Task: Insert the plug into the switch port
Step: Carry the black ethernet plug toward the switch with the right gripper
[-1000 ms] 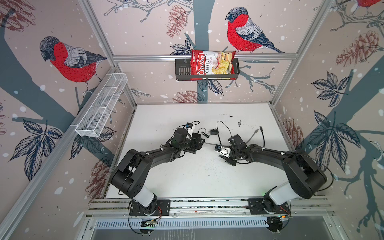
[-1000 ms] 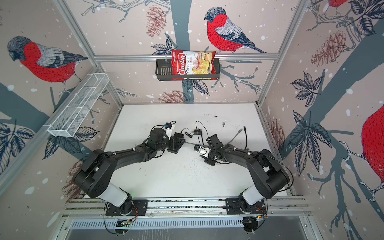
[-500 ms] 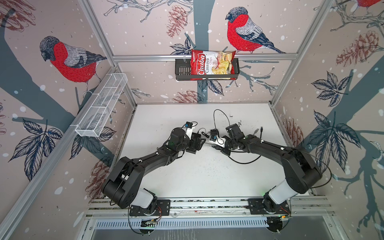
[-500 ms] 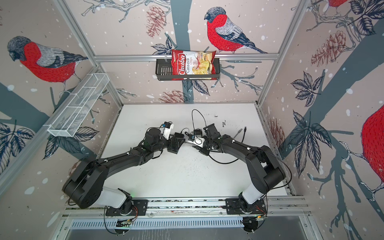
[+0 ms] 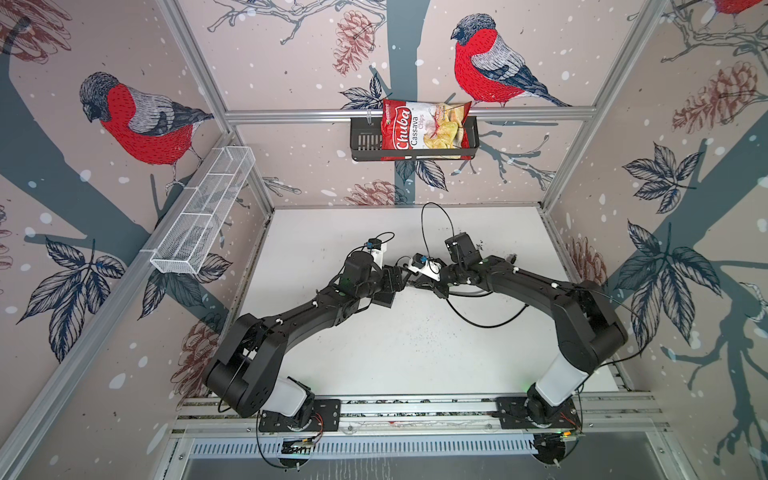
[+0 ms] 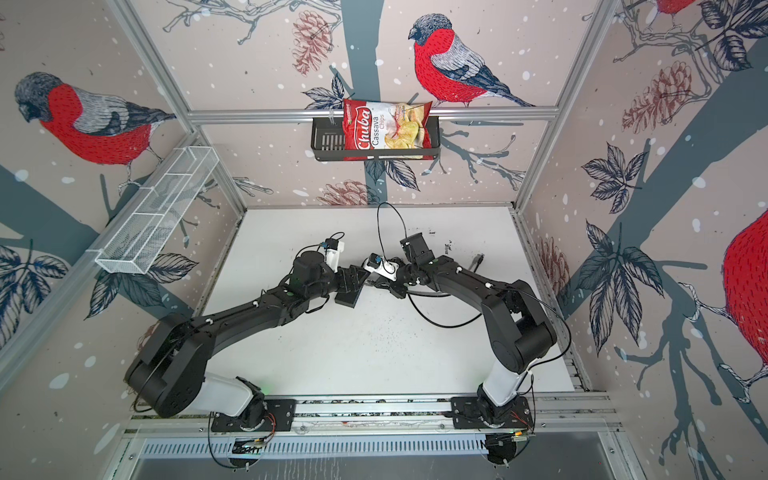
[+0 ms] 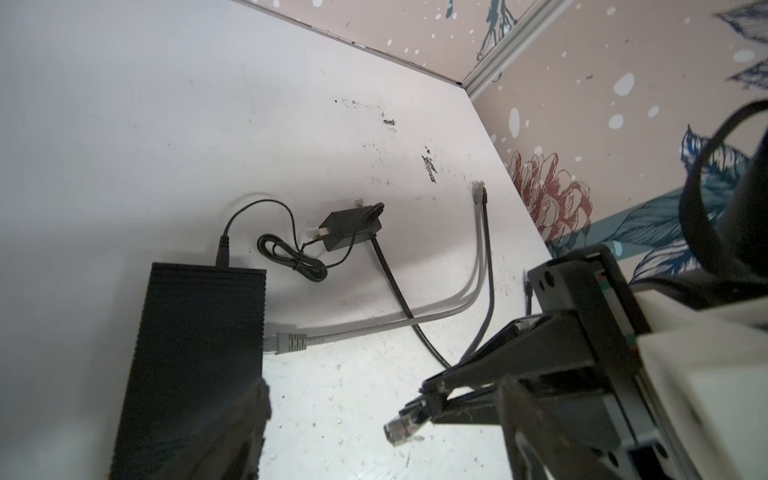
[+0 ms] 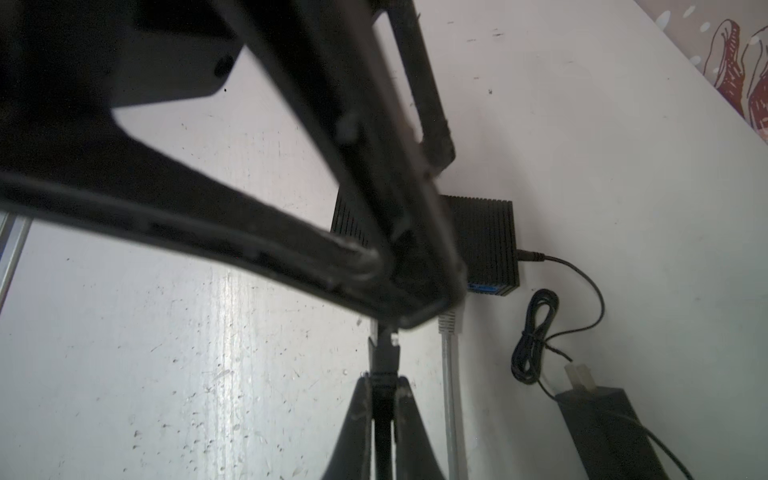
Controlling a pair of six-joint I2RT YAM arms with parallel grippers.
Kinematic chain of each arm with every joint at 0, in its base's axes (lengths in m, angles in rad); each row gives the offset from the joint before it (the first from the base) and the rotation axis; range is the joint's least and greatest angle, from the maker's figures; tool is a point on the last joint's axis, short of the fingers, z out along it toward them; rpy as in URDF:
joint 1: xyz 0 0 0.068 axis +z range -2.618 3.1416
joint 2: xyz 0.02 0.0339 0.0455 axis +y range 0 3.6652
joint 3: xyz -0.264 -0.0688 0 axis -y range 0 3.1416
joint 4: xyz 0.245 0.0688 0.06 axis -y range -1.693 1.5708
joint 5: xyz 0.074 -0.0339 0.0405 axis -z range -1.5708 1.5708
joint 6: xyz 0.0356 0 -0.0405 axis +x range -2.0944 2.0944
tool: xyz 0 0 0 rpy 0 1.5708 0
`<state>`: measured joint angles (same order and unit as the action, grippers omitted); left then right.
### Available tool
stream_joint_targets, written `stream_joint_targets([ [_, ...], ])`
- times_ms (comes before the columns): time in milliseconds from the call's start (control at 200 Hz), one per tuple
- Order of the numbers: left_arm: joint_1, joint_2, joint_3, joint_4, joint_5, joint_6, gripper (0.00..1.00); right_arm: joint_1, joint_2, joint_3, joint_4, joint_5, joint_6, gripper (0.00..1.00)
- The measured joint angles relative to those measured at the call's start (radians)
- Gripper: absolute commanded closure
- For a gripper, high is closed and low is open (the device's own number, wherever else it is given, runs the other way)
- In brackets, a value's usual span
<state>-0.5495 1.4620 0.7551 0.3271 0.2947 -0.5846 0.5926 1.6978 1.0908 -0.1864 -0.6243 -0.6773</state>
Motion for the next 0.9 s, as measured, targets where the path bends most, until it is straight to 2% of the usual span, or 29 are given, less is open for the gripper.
stream_joint_targets([
  [255, -0.011, 0.026, 0.033, -0.008, 0.019, -0.075, 0.36, 0.003, -0.007, -0.016, 0.056, -0.025, 0.052, 0.99],
  [425, -0.014, 0.039, 0.039, -0.026, 0.023, -0.112, 0.48, 0.003, -0.006, -0.029, 0.092, -0.026, 0.079, 0.99],
  [635, -0.016, 0.064, 0.039, -0.025, 0.035, -0.144, 0.55, 0.009, -0.002, -0.030, 0.138, -0.013, 0.106, 0.99],
  [901, -0.016, 0.091, 0.040, -0.010, 0.043, -0.168, 0.69, 0.020, 0.009, -0.030, 0.152, 0.008, 0.127, 0.98],
])
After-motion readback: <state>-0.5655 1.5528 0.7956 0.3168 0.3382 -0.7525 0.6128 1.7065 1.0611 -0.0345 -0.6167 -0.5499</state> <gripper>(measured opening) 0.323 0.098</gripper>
